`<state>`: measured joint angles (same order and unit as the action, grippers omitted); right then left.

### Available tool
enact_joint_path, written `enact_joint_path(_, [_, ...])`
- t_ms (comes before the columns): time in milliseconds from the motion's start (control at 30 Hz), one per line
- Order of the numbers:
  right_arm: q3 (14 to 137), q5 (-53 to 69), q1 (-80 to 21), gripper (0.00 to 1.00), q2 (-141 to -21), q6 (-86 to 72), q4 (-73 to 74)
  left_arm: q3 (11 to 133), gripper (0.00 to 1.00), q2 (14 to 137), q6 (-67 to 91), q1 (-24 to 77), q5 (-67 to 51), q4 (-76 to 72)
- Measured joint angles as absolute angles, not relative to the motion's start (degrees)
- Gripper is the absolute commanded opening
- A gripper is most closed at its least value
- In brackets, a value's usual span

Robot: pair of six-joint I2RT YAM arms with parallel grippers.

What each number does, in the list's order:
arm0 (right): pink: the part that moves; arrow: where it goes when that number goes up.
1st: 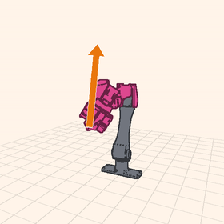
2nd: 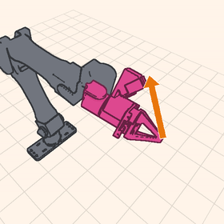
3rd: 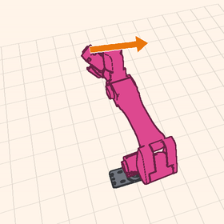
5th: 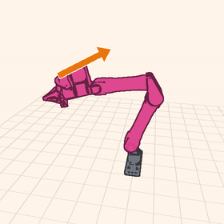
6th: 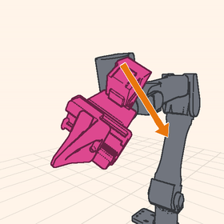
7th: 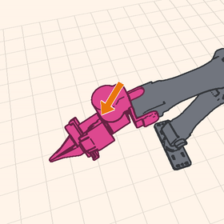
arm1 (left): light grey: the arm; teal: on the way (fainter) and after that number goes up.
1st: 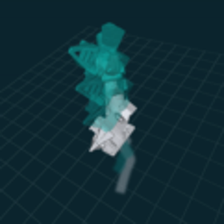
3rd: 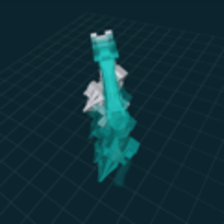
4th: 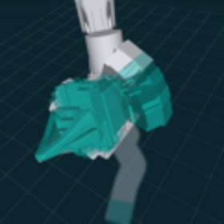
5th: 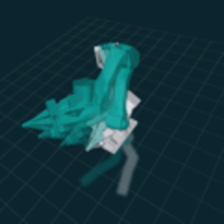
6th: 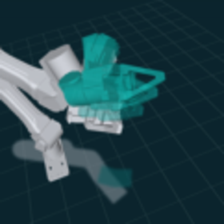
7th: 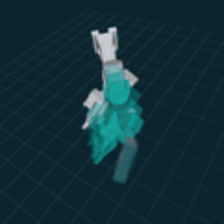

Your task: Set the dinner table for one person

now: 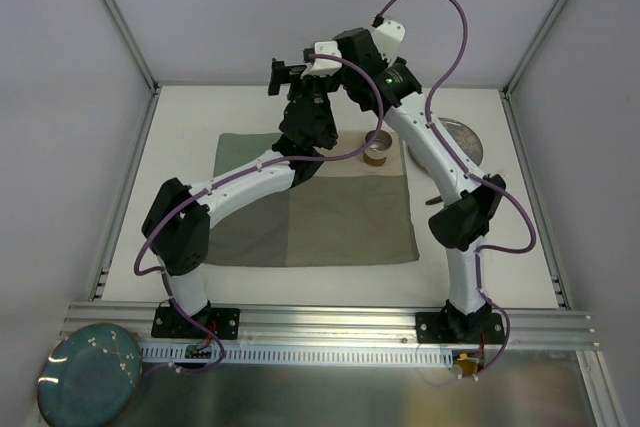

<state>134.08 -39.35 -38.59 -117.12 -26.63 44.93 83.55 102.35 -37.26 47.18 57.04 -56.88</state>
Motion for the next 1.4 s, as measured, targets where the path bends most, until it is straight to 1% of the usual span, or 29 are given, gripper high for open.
enact_joint_path(233, [136.86,-37.52,-37.47,0.97,-117.64,-26.83,44.99,87.24,0.99,102.96,-39.68,47.44,55.35,-54.26])
enact_joint_path(600, [137.16,-33.69,-35.42,0.97,-117.05,-27.97,44.95,92.82,0.99,104.77,-40.93,48.05,55.02,-48.18])
enact_joint_path(900, [137.25,-30.81,-35.09,0.97,-117.12,-29.50,45.80,93.10,0.99,104.75,-42.89,48.31,56.14,-47.35])
enact_joint_path(1400, [137.25,-30.33,-35.05,0.97,-117.14,-30.37,46.13,93.08,0.99,104.47,-43.00,48.31,56.10,-46.54])
